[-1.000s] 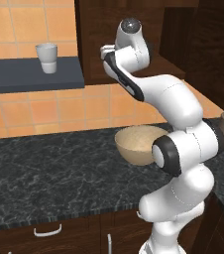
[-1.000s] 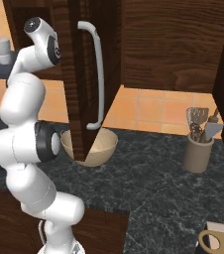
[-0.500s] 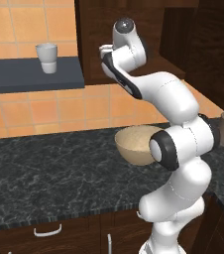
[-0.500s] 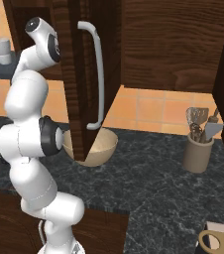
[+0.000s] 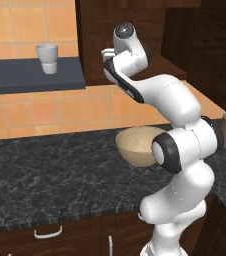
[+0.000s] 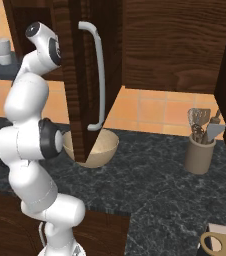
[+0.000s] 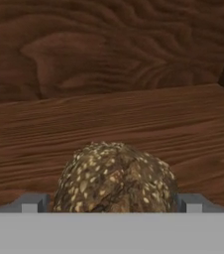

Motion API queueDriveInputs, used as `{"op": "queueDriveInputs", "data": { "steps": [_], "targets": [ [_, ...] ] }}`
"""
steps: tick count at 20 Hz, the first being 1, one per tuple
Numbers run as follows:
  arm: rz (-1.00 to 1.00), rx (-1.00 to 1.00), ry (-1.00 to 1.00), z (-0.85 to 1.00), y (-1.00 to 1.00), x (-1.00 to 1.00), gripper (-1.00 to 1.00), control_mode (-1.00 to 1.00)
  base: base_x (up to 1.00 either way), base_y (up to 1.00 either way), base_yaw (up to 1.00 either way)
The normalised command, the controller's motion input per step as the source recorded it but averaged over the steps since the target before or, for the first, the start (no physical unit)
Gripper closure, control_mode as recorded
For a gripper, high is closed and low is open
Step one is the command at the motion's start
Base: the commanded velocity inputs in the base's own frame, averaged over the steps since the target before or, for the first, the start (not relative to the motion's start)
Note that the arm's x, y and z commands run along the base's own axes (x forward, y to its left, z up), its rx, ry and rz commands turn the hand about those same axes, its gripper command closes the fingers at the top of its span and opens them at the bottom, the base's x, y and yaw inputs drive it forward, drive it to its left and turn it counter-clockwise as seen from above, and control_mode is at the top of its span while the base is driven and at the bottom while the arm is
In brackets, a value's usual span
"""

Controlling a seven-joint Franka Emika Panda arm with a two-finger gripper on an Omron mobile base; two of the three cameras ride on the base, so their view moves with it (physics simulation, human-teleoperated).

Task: Open the cabinet, pick up the bread from the cabinet and place it in the basket. Then move the basket to the dining counter.

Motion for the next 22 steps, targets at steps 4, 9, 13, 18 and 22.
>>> {"op": "queueDriveInputs", "data": {
  "steps": [4, 9, 13, 18, 22],
  "targets": [
    [0.00, 0.00, -0.02, -0.05, 0.00, 0.00, 1.00, -1.00, 0.00, 0.00, 0.00],
    [0.00, 0.00, -0.07, -0.07, 0.00, 0.00, 1.00, -1.00, 0.00, 0.00, 0.00],
    [0.03, 0.00, -0.09, -0.04, 0.00, -0.14, 1.00, -1.00, 0.00, 0.00, 0.00],
    [0.07, 0.00, -0.12, -0.04, 0.00, -0.90, 1.00, -1.00, 0.00, 0.00, 0.00],
    [0.05, 0.00, -0.02, 0.00, 0.00, -1.00, 1.00, -1.00, 0.00, 0.00, 0.00]
  ]
}}
